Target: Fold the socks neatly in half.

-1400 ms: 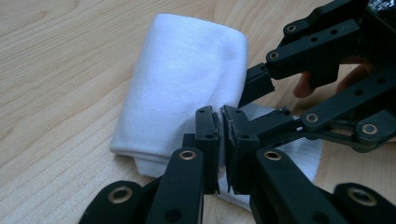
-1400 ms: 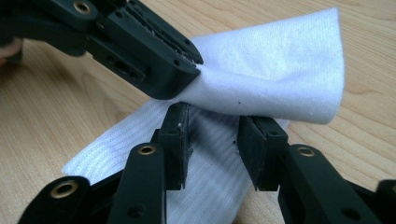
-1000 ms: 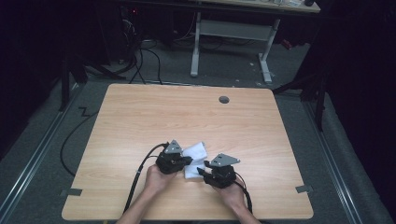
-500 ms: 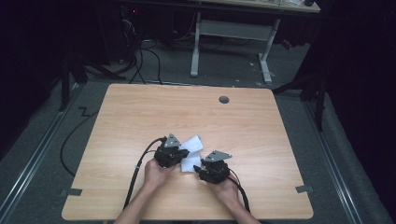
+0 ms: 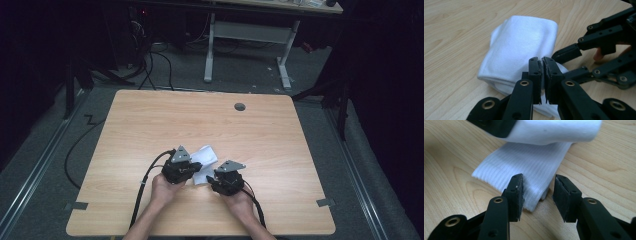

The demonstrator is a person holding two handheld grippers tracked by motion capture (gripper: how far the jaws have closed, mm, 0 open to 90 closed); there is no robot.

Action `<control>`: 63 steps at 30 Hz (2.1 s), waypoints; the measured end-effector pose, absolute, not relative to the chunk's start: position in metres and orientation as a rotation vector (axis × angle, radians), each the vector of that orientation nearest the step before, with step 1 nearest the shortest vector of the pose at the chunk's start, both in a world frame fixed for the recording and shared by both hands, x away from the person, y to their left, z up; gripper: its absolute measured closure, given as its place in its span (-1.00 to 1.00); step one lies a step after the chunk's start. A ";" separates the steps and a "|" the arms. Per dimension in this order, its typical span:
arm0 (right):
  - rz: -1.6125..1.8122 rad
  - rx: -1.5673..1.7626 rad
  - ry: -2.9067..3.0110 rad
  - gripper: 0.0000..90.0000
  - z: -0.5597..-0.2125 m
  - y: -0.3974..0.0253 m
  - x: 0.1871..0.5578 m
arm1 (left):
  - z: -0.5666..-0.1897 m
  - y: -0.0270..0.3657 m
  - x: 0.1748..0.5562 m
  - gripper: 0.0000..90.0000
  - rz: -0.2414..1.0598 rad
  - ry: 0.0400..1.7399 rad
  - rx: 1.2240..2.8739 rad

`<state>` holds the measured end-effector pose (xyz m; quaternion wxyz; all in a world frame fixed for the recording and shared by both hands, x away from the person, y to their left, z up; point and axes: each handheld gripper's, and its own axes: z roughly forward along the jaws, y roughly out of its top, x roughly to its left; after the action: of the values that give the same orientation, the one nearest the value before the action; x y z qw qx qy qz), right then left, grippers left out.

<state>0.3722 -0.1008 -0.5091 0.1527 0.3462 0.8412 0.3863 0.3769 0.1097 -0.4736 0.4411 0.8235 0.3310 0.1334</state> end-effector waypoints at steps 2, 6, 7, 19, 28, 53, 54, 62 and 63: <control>1.107 0.996 2.412 0.32 -0.509 -0.100 0.372 | -0.472 0.113 0.373 0.89 0.335 0.818 2.049; 1.102 0.995 2.407 0.32 -0.509 -0.100 0.372 | -0.472 0.114 0.365 0.89 0.332 0.812 2.057; 1.102 0.995 2.405 0.32 -0.509 -0.100 0.372 | -0.472 0.113 0.362 0.89 0.330 0.810 2.058; 1.106 0.998 2.394 0.34 -0.510 -0.099 0.369 | -0.491 0.106 0.355 0.86 0.339 0.842 2.100; 1.086 0.997 2.398 0.34 -0.508 -0.097 0.368 | -0.498 0.112 0.376 0.86 0.307 0.859 2.068; 1.115 0.899 2.405 0.56 -0.475 -0.115 0.354 | -0.476 0.118 0.359 0.33 0.351 0.862 1.971; 1.103 0.885 2.403 0.58 -0.473 -0.115 0.354 | -0.475 0.118 0.359 0.31 0.369 0.877 1.968; 1.138 0.860 2.364 0.68 -0.453 -0.112 0.371 | -0.466 0.113 0.368 0.26 0.472 0.965 1.947; 1.138 0.864 2.359 0.68 -0.452 -0.110 0.374 | -0.466 0.112 0.369 0.26 0.470 0.970 1.952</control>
<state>0.3743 -0.1099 -0.4524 0.1908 0.3076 0.8396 0.4050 0.3693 0.1122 -0.4662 0.4403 0.7861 0.3905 0.1891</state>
